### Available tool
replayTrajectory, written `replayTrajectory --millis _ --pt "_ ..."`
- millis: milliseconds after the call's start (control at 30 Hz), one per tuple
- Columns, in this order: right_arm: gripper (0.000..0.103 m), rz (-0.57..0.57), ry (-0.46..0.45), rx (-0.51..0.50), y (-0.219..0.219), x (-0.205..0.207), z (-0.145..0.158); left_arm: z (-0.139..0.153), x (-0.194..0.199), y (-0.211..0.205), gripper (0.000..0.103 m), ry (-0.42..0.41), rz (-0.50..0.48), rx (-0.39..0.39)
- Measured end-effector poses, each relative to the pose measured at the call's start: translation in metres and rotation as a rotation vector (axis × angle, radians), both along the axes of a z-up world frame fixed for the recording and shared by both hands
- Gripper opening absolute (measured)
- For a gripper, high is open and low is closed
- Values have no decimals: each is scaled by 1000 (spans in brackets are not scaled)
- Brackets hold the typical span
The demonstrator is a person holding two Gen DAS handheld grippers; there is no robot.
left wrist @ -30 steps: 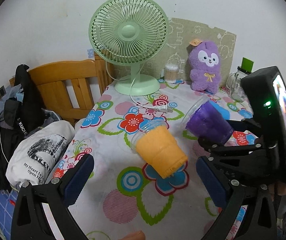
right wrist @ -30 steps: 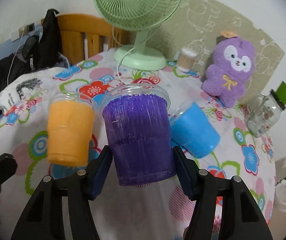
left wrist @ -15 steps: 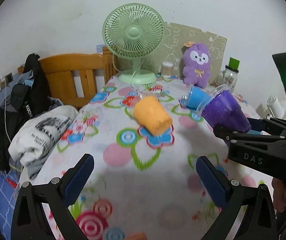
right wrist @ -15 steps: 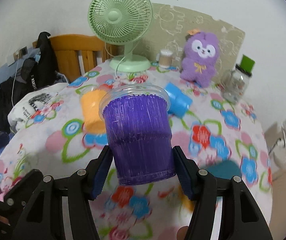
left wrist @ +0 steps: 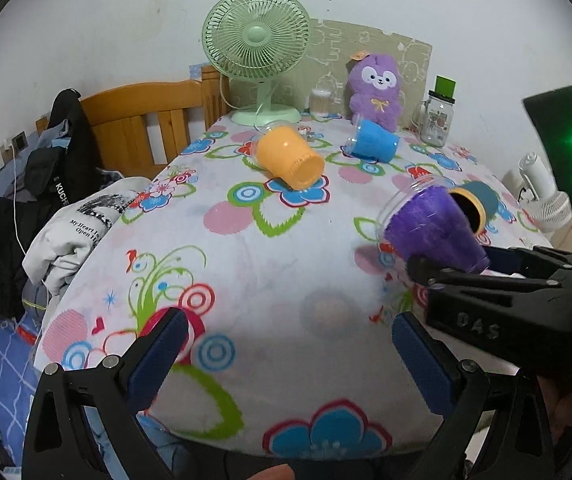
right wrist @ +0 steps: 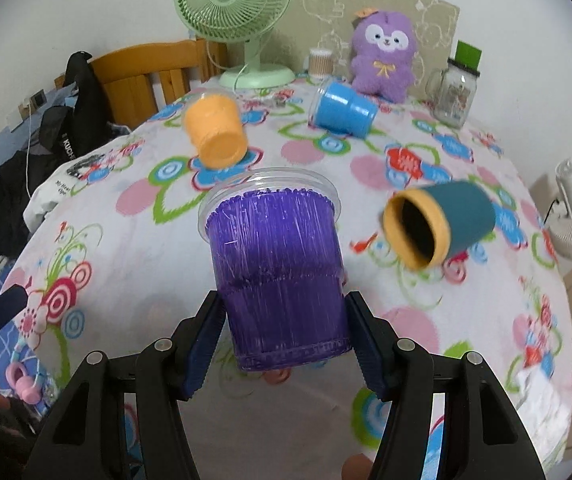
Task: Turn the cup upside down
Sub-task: 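Lift the purple cup with the right gripper, rim facing up, then carry the purple cup with the right gripper toward the left gripper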
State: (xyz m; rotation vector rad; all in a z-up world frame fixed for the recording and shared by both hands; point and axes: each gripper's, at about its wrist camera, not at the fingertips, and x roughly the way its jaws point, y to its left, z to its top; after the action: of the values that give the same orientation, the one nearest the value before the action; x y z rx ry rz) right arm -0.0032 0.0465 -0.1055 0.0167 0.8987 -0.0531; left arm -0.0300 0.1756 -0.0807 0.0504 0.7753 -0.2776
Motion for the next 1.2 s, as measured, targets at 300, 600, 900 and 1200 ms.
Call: replayTrajectory --millis 300,600,900,1200 --pt "65 -4 34 17 12 -3 -17 -15 -11 11 103 26 57 10" --pt "87 48 49 109 -10 -12 -2 -4 -12 11 103 0 49 -27" --pt "95 14 -84 162 -89 -69 50 21 -12 -36 103 -76 -67 -85" --pt "98 -146 -127 161 -162 -93 50 3 8 -102 103 -27 -149 -54"
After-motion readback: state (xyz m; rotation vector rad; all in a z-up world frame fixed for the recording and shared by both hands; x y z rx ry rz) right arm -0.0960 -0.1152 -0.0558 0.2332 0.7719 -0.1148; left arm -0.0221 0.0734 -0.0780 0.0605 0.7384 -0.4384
